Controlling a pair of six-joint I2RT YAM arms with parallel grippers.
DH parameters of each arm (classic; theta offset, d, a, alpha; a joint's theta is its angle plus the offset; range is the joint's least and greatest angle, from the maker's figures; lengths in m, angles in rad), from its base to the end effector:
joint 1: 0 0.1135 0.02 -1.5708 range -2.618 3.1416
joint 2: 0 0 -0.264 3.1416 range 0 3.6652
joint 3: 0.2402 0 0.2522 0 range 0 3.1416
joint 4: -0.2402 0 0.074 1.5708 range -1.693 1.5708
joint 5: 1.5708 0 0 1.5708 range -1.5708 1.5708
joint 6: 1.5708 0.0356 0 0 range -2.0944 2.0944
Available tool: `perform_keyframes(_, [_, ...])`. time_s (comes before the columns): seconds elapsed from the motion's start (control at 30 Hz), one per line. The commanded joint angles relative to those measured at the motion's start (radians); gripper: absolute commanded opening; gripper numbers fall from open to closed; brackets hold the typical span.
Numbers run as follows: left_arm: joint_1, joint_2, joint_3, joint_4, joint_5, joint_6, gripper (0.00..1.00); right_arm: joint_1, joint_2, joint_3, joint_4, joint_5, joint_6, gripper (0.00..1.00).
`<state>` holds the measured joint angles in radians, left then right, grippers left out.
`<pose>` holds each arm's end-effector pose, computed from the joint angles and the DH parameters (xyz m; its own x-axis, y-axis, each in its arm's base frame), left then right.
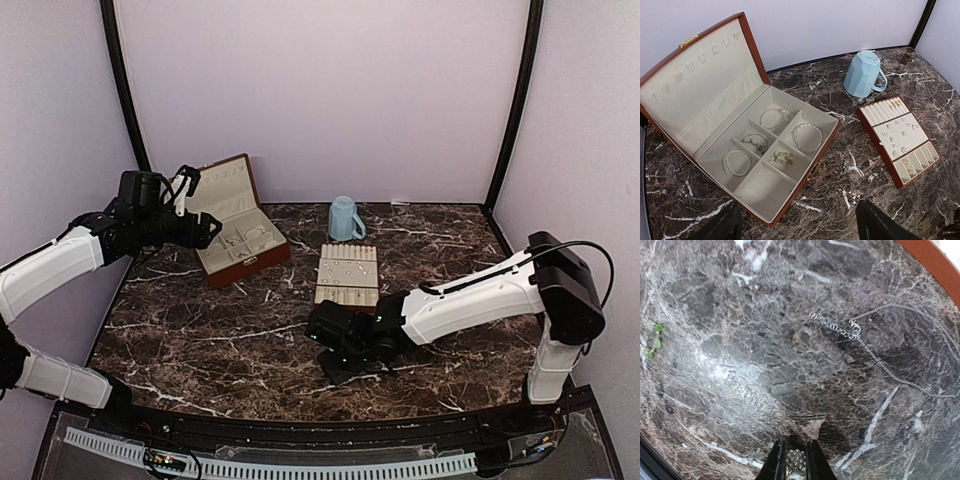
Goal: Organize the mixed jewelry
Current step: Pick up the earring from the center of the board, then insert the earring into the earring holder.
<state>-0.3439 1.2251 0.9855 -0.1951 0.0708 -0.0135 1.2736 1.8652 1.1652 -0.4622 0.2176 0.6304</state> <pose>0.2647 -0.0975 0.3159 -0.4018 0.1296 -0.9065 0.3913 0.9193 -0.0420 0.1145 0.3475 0.1544 -0.7526 -0.4919 -0.4377 -0.5755 0.8145 0.0742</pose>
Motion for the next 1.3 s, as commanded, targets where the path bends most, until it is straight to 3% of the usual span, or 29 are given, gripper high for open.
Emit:
perform_keyframes(0.0, [0.006, -0.022, -0.013, 0.022, 0.006, 0.007, 0.81, -0.027, -0.072, -0.006, 0.046, 0.024, 0.027, 0.12])
perform_keyframes(0.27, [0.006, -0.028, -0.014, 0.023, 0.006, 0.006, 0.81, -0.115, -0.129, -0.022, 0.097, 0.060, 0.007, 0.12])
perform_keyframes(0.6, [0.006, -0.034, -0.015, 0.025, 0.013, 0.005, 0.81, -0.305, -0.185, 0.008, 0.183, 0.140, -0.137, 0.13])
perform_keyframes(0.93, [0.006, -0.047, -0.015, 0.023, 0.014, 0.004, 0.81, -0.455, -0.040, 0.137, 0.297, 0.115, -0.313, 0.13])
perform_keyframes(1.27, [0.006, -0.056, -0.015, 0.023, 0.016, 0.003, 0.81, -0.491, 0.054, 0.150, 0.375, 0.101, -0.346, 0.13])
